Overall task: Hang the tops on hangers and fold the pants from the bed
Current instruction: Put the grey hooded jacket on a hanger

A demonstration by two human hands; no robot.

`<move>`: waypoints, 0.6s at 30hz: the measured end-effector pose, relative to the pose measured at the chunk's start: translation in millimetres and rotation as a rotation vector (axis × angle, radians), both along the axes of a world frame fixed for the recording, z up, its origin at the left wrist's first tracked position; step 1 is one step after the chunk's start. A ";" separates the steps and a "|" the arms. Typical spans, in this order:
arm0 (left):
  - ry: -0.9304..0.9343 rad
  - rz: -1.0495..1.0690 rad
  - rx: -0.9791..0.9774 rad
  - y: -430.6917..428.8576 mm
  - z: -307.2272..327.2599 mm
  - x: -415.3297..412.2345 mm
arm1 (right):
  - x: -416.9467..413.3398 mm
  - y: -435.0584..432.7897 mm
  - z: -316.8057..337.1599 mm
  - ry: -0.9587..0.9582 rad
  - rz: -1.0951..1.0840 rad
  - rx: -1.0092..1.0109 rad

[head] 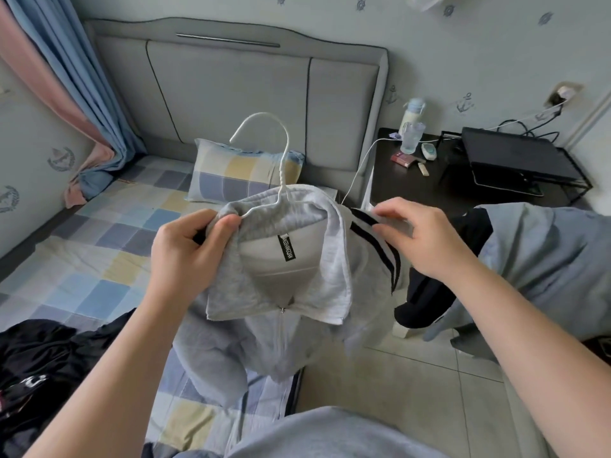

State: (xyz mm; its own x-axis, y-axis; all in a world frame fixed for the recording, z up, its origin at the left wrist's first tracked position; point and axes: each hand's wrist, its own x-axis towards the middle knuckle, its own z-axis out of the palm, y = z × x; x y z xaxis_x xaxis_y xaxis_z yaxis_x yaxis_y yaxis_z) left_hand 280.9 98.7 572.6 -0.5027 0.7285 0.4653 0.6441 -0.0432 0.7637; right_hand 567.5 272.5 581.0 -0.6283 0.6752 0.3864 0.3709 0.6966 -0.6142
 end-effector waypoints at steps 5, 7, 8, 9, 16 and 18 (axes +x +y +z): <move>0.024 0.021 -0.023 2.8 3.0 1.2 | 5.8 -7.5 -23.0 0.033 -0.034 0.052; 0.010 0.019 -0.024 4.3 0.8 -1.3 | 14.0 -3.8 -34.7 0.020 -0.122 -0.071; 0.003 0.014 -0.026 5.7 -0.9 -2.8 | 18.9 -0.4 -40.6 -0.016 -0.164 -0.175; -0.002 0.006 -0.032 7.5 -2.9 -4.2 | 24.6 3.0 -46.7 -0.057 -0.192 -0.277; 0.163 -0.036 -0.138 39.6 -9.3 11.5 | 72.0 14.8 -65.7 -0.056 -0.396 -0.381; 0.182 -0.088 -0.138 51.4 -8.5 22.8 | 88.7 13.9 -67.0 -0.045 -0.433 -0.370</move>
